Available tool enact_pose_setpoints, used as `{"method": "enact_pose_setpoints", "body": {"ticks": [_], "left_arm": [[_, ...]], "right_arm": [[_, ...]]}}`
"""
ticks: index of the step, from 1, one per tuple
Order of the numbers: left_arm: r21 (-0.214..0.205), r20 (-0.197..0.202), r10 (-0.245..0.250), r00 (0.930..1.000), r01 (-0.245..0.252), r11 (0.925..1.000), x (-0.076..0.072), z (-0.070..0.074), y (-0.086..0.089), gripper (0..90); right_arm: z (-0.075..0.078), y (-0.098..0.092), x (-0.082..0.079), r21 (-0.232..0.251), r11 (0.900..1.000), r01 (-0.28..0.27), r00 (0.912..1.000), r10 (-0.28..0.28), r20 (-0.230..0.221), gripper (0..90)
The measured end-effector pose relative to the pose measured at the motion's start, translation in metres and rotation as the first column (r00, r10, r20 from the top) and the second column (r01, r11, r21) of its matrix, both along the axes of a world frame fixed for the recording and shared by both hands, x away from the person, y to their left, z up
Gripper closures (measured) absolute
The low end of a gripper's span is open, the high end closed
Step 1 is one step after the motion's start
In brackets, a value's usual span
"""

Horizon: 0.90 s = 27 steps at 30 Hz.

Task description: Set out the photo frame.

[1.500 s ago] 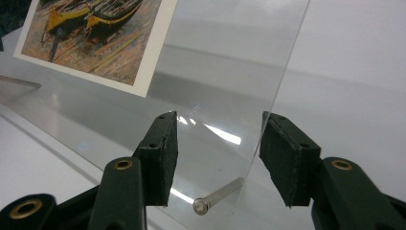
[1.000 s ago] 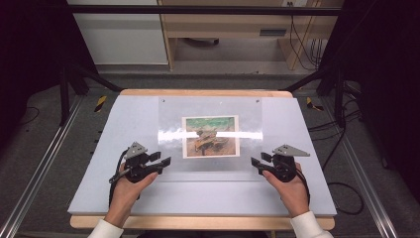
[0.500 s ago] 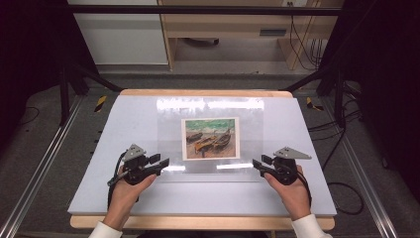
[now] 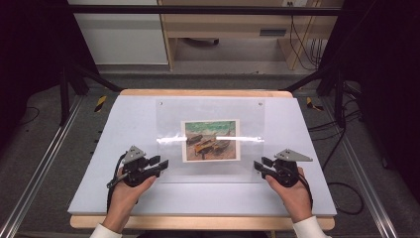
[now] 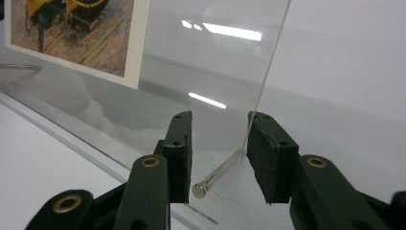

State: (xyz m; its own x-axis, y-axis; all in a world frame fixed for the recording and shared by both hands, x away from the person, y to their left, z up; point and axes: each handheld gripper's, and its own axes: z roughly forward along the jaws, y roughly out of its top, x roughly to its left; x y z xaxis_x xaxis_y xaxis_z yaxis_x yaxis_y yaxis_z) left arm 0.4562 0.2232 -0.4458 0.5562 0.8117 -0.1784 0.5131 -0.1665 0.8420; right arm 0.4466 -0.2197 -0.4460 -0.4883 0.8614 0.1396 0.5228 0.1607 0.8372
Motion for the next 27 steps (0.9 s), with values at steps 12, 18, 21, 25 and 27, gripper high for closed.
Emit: {"method": "enact_pose_setpoints", "body": {"ticks": [12, 18, 21, 25, 27], "left_arm": [[0.01, -0.001, 0.0, 1.0, 0.0, 0.9999, -0.0041, -0.0002, 0.0, 59.5], [0.018, -0.004, -0.005, 1.0, 0.005, 0.9998, -0.0064, -0.0005, -0.0001, 60.6], [0.021, -0.004, -0.007, 1.0, 0.007, 0.9998, -0.0074, -0.0006, -0.0001, 61.1], [0.026, -0.005, -0.008, 1.0, 0.008, 0.9996, -0.0088, -0.0007, 0.0001, 61.8], [0.027, -0.004, -0.006, 1.0, 0.007, 0.9996, -0.0092, -0.0008, -0.0001, 61.9]], "right_arm": [[-0.0011, -0.0011, -0.0045, -0.006, 1.0, 0.003, 1.0, -0.003, -0.004, 65.5], [-0.002, -0.002, -0.0074, -0.007, 1.0, -0.001, 1.0, 0.001, -0.008, 66.3], [-0.0022, -0.0021, -0.0089, -0.005, 1.0, 0.001, 0.9999, -0.001, -0.013, 66.3], [-0.0027, -0.0027, -0.0099, -0.007, 1.0, -0.005, 0.9999, 0.005, -0.011, 66.9], [-0.0028, -0.0028, -0.0102, -0.006, 1.0, -0.005, 0.9999, 0.005, -0.013, 66.9]]}}
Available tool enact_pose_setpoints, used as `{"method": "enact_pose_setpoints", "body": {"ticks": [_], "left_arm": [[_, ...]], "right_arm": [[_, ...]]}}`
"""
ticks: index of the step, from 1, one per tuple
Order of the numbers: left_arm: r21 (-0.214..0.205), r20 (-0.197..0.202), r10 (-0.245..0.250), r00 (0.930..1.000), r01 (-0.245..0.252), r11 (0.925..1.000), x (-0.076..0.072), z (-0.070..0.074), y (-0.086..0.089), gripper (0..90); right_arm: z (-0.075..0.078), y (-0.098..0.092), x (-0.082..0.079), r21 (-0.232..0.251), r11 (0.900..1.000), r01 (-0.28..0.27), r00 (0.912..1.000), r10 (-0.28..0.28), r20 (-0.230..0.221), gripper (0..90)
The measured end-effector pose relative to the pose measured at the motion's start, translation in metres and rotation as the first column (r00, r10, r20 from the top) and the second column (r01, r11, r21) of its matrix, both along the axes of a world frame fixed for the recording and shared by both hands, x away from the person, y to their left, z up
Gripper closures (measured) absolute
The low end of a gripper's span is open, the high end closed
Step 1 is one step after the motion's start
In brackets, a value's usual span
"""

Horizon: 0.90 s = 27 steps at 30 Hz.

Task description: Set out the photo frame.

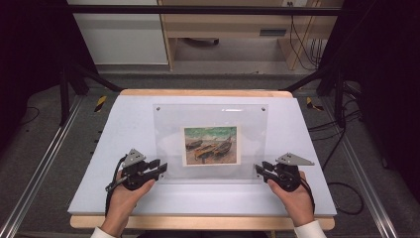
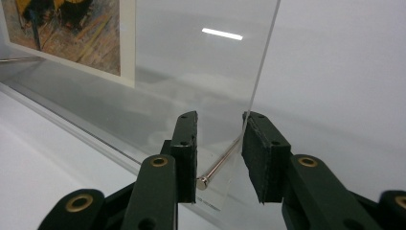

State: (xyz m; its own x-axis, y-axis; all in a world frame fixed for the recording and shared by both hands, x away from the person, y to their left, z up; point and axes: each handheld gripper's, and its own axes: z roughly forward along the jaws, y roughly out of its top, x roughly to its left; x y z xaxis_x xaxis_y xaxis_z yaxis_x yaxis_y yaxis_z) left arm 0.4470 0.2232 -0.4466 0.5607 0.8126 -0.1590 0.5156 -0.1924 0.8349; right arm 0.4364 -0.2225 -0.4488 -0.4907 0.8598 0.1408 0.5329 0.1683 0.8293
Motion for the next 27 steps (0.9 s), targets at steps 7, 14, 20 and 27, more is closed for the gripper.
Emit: {"method": "enact_pose_setpoints", "body": {"ticks": [7, 14, 20, 27], "left_arm": [[0.011, 0.002, 0.004, 1.0, -0.004, 0.9999, -0.0027, -0.0001, -0.0008, 62.3], [0.011, 0.0, -0.003, 1.0, 0.003, 0.9999, -0.0049, -0.001, 0.0001, 63.0], [0.011, -0.002, -0.006, 1.0, 0.006, 0.9999, -0.0064, -0.0019, 0.0004, 63.3], [0.018, -0.008, -0.012, 0.9999, 0.012, 0.9998, -0.0088, -0.0027, 0.0003, 63.3]], "right_arm": [[-0.0009, -0.0002, -0.0021, 0.001, 1.0, 0.0, 1.0, 0.0, -0.002, 66.9], [-0.0016, -0.0003, -0.0049, 0.001, 1.0, -0.002, 0.9999, 0.002, -0.011, 67.1], [-0.0024, 0.0002, -0.0071, -0.001, 1.0, 0.001, 0.9999, -0.001, -0.014, 67.2], [-0.0034, 0.0006, -0.0101, -0.01, 0.9999, -0.002, 0.9998, 0.002, -0.021, 67.4]]}}
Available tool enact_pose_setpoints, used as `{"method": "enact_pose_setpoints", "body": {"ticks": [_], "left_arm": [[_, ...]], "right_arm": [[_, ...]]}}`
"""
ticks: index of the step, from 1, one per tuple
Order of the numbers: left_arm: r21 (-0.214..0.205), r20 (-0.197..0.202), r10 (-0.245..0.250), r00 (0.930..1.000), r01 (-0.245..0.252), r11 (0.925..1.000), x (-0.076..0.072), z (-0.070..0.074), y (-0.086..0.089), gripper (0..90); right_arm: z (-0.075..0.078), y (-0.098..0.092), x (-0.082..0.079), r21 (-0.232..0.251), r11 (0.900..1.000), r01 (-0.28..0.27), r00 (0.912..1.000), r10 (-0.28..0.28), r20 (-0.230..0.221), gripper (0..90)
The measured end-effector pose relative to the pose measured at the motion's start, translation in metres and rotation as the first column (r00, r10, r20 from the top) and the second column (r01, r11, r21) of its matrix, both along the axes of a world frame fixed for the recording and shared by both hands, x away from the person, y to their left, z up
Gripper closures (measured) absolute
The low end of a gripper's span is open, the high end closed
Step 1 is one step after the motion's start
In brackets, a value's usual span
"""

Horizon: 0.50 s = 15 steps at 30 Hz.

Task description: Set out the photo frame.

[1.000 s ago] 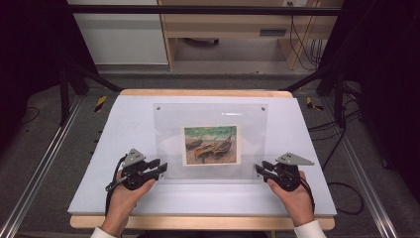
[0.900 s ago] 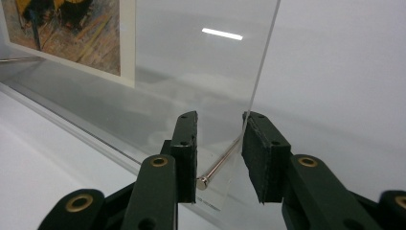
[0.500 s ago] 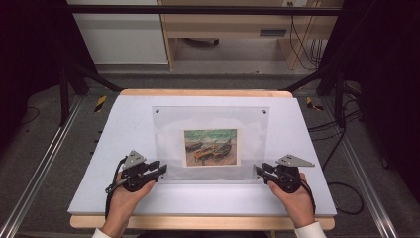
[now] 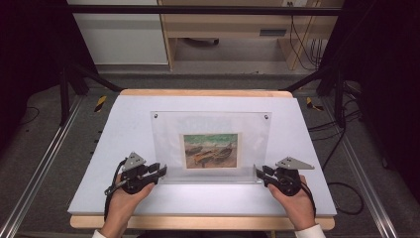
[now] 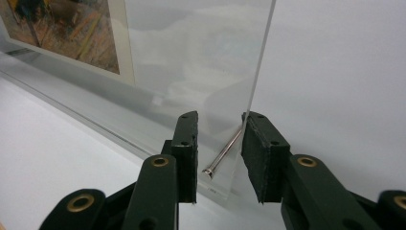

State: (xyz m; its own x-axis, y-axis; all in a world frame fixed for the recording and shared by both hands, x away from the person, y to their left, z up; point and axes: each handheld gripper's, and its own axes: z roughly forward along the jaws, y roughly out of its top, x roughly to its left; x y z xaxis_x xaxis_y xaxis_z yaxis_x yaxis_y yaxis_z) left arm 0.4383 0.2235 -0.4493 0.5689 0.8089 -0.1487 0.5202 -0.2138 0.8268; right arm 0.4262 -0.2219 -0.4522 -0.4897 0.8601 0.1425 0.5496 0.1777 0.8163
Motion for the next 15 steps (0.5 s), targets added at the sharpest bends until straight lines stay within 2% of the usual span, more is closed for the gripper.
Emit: {"method": "enact_pose_setpoints", "body": {"ticks": [15], "left_arm": [[0.018, -0.01, -0.012, 0.9999, 0.013, 0.9998, -0.0016, -0.0023, -0.0003, 63.1]], "right_arm": [[-0.0031, -0.0005, -0.0034, -0.006, 0.9999, -0.009, 0.9999, 0.009, -0.015, 68.5]]}}
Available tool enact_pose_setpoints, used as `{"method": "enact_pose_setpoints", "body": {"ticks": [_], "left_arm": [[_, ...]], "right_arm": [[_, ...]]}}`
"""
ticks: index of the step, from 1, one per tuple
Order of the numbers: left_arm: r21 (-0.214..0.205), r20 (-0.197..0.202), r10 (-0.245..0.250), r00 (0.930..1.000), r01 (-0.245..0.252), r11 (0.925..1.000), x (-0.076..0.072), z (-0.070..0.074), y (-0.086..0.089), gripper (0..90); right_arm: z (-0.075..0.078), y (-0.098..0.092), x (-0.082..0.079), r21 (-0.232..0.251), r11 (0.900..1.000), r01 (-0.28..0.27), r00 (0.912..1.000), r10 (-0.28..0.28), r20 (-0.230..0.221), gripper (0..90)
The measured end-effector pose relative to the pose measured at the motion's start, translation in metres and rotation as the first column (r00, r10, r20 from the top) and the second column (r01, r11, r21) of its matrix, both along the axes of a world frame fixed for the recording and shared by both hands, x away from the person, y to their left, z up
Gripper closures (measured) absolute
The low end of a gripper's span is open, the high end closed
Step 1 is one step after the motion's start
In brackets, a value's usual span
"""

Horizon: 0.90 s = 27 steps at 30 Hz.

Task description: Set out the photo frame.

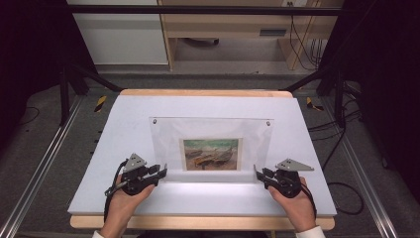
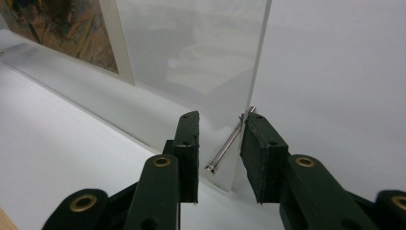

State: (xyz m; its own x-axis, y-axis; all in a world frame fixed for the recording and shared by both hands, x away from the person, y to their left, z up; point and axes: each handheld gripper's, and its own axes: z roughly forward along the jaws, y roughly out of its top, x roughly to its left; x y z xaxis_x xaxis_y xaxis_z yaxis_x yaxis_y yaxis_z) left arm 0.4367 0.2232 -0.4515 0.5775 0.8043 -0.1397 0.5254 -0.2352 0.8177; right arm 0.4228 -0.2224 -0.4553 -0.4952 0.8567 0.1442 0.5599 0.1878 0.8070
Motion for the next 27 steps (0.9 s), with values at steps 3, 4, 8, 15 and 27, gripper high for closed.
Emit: {"method": "enact_pose_setpoints", "body": {"ticks": [3, 4, 8, 15, 27], "left_arm": [[0.005, 0.0, -0.002, 1.0, 0.002, 1.0, -0.0006, -0.0004, -0.0001, 63.0], [0.005, 0.0, -0.002, 1.0, 0.002, 1.0, -0.0006, -0.0004, -0.0001, 63.0], [0.004, -0.002, -0.003, 1.0, 0.003, 1.0, -0.0012, -0.0009, -0.0002, 63.0], [0.01, -0.006, -0.009, 0.9999, 0.009, 0.9999, -0.0021, -0.0017, 0.0001, 62.9], [0.011, -0.003, -0.01, 0.9999, 0.01, 0.9999, -0.0024, -0.002, 0.0, 62.7]], "right_arm": [[-0.0001, 0.0005, 0.0001, -0.005, 1.0, -0.001, 1.0, 0.001, 0.006, 68.3], [-0.0001, 0.001, -0.0002, -0.009, 1.0, -0.002, 1.0, 0.002, 0.004, 68.2], [-0.0006, 0.0002, 0.0002, -0.012, 0.9999, -0.01, 0.9999, 0.01, 0.009, 68.2], [-0.0009, 0.0003, -0.0003, -0.011, 0.9998, -0.015, 0.9999, 0.015, 0.004, 67.7], [-0.0009, -0.0001, -0.0017, -0.007, 0.9999, -0.01, 0.9999, 0.01, 0.002, 67.8]]}}
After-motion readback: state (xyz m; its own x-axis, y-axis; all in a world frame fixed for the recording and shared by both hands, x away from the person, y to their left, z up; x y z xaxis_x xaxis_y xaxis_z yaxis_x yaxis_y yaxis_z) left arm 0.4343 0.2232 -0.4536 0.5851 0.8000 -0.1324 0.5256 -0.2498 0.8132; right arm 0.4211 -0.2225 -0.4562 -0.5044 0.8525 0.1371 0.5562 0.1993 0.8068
